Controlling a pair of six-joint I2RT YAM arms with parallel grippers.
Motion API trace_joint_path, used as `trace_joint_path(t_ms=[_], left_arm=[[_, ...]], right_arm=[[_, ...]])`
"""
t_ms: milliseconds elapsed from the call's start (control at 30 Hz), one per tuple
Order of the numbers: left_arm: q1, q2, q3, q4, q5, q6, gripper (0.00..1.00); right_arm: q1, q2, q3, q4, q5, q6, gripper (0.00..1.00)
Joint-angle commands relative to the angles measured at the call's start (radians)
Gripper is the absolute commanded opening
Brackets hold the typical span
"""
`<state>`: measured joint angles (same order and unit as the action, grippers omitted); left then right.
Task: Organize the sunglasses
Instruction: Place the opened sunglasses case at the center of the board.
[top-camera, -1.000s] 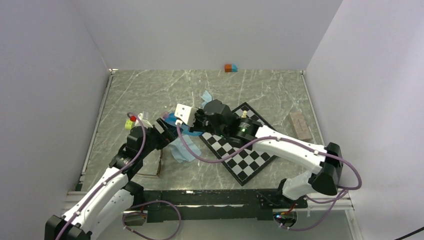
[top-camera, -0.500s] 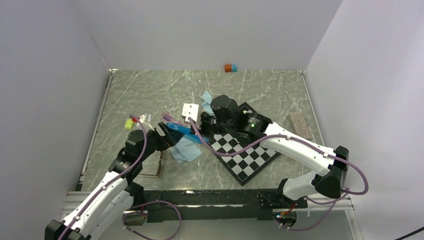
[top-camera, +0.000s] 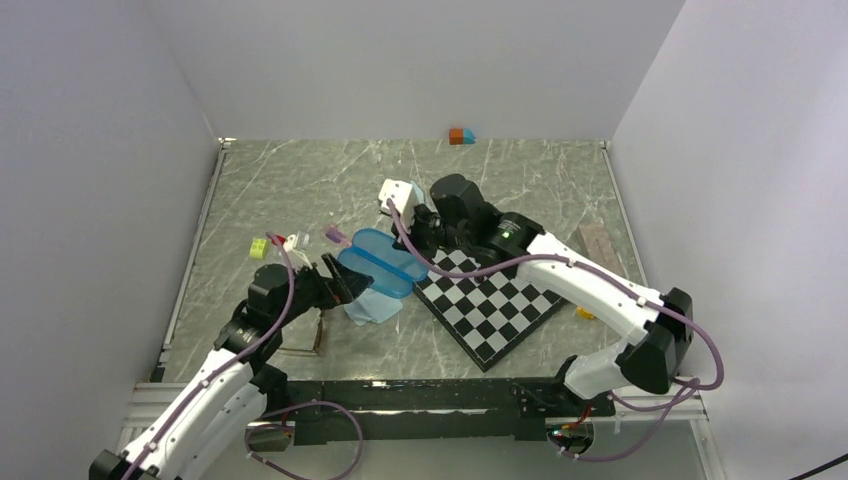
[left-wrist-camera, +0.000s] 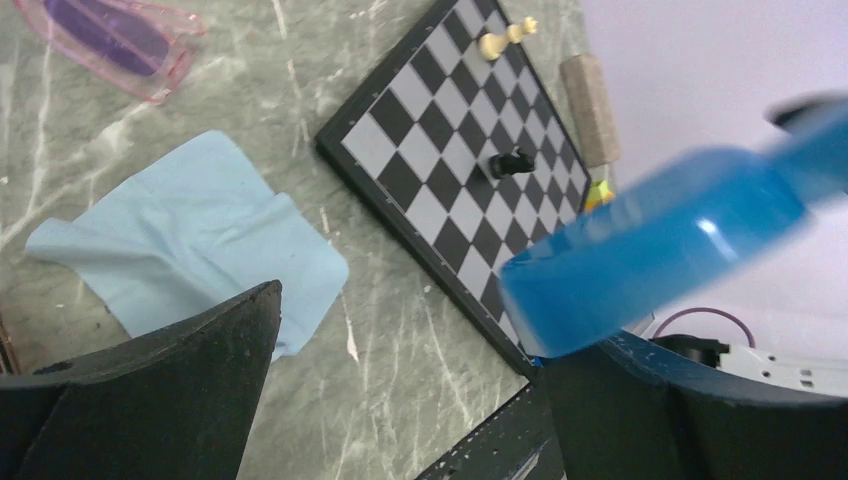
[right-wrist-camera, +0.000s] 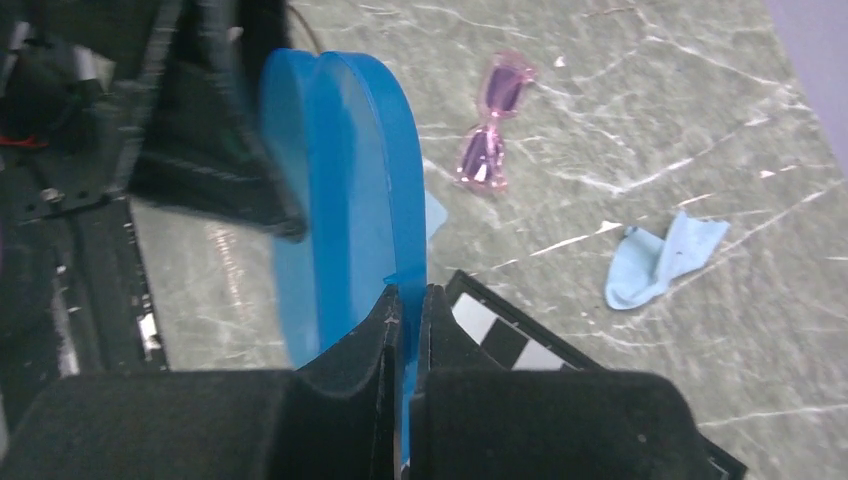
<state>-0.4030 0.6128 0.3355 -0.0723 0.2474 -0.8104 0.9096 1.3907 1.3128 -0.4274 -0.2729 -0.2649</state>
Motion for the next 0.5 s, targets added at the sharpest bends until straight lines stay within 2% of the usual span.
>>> trace_joint_path(t_ms=[0, 100, 200, 467], left_arm=[[0.007, -0.079, 0.008, -0.152, 0.031, 0.057, 0.99], [0.007, -0.133, -0.017, -0.190, 0.068, 0.056, 0.99], [0.008, -0.167, -0.026, -0.217, 0.059, 0.033, 0.99], [0.007, -0.175, -0.015, -0.252, -0.013, 0.042, 0.99]], right_arm=[[-0.056, 0.076, 0.151, -0.094, 0.159, -0.150, 0.00], [-0.108, 0.149, 0.214, -0.127, 0.127, -0.305, 0.00], [-0.135, 0.210, 0.213, -0.051, 0.139, -0.443, 0.00], [-0.173, 0.442, 0.354, -0.055, 0.124, -0.668, 0.00]])
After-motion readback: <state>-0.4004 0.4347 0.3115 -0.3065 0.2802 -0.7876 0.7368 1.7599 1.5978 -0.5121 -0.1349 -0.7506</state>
